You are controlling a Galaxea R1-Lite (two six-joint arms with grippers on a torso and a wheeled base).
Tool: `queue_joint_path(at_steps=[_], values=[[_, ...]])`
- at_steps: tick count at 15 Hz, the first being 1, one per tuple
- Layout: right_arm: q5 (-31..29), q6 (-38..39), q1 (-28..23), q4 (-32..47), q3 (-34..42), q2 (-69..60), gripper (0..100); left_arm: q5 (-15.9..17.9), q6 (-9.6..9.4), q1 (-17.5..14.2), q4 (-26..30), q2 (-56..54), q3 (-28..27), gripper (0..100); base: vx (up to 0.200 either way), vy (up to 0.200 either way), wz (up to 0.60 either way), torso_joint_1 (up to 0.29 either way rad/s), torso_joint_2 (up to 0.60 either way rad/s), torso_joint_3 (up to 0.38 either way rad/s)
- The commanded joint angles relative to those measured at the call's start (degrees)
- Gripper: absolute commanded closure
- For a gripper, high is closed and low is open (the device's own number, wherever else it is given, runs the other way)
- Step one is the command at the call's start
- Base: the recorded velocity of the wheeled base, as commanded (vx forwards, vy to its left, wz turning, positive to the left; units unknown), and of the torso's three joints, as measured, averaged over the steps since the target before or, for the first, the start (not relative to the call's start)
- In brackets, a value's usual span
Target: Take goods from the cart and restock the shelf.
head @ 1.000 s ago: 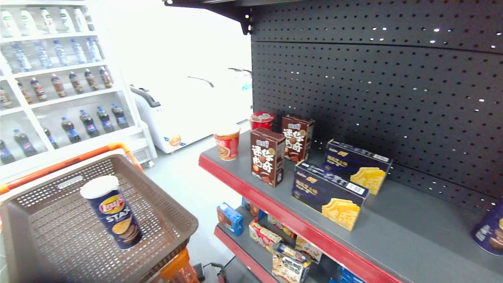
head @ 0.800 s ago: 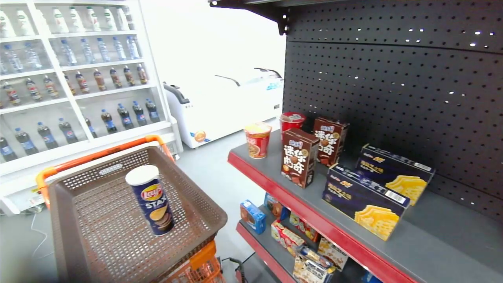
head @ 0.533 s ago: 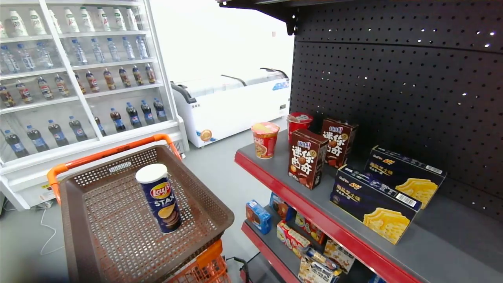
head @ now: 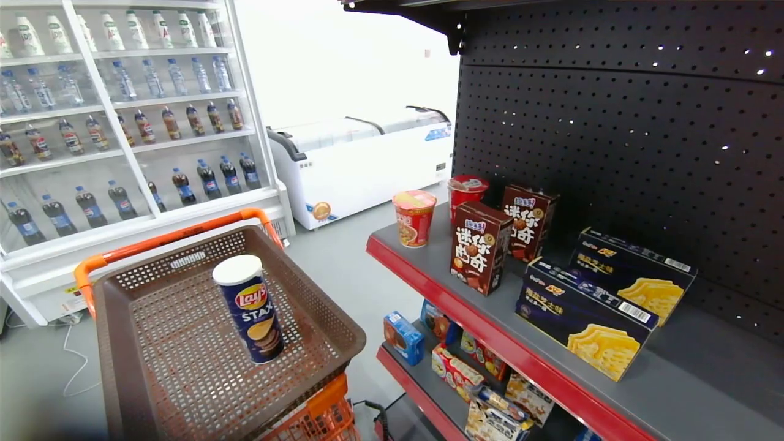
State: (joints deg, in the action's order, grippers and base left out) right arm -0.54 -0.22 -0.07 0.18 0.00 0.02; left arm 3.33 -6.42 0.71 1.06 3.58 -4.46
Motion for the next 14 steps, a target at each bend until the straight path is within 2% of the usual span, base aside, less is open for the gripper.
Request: queue_joint_path(at_steps=[1, 2, 3, 5, 6, 7, 8, 10, 12, 14], values=[[0.0, 0.0, 0.0, 0.0, 0.0, 0.0, 0, 0.3, 1.33, 2.0, 5.7, 21.6, -15.9, 0, 0.000, 0.000, 0.00, 0.000, 0.00, 0.000], [0.0, 0.0, 0.0, 0.0, 0.0, 0.0, 0, 0.3, 1.33, 2.0, 5.7, 21.6, -15.9, 0, 0.000, 0.000, 0.00, 0.000, 0.00, 0.000], [0.0, 0.0, 0.0, 0.0, 0.0, 0.0, 0, 1.2, 2.56, 2.2, 5.5, 31.4, -17.0, 0, 0.000, 0.000, 0.00, 0.000, 0.00, 0.000], [0.0, 0.0, 0.0, 0.0, 0.0, 0.0, 0, 1.1, 4.14, 0.4, -1.1, 44.2, -16.5, 0, 0.000, 0.000, 0.00, 0.000, 0.00, 0.000], [0.0, 0.0, 0.0, 0.0, 0.0, 0.0, 0, 1.2, 5.46, -0.5, -8.5, 50.8, -15.2, 0, 0.000, 0.000, 0.00, 0.000, 0.00, 0.000], [0.0, 0.0, 0.0, 0.0, 0.0, 0.0, 0, 1.1, 7.65, -0.7, -18.7, 58.7, -14.6, 0, 0.000, 0.000, 0.00, 0.000, 0.00, 0.000], [0.0, 0.0, 0.0, 0.0, 0.0, 0.0, 0, 1.1, 8.18, -0.7, -22.1, 61.5, -14.6, 0, 0.000, 0.000, 0.00, 0.000, 0.00, 0.000], [0.0, 0.0, 0.0, 0.0, 0.0, 0.0, 0, 1.0, 7.74, -2.5, -28.3, 70.3, -15.1, 0, 0.000, 0.000, 0.00, 0.000, 0.00, 0.000], [0.0, 0.0, 0.0, 0.0, 0.0, 0.0, 0, 1.1, 8.18, -2.6, -33.6, 76.8, -14.4, 0, 0.000, 0.000, 0.00, 0.000, 0.00, 0.000], [0.0, 0.0, 0.0, 0.0, 0.0, 0.0, 0, 1.2, 8.18, -2.8, -44.6, 85.9, -13.5, 0, 0.000, 0.000, 0.00, 0.000, 0.00, 0.000]])
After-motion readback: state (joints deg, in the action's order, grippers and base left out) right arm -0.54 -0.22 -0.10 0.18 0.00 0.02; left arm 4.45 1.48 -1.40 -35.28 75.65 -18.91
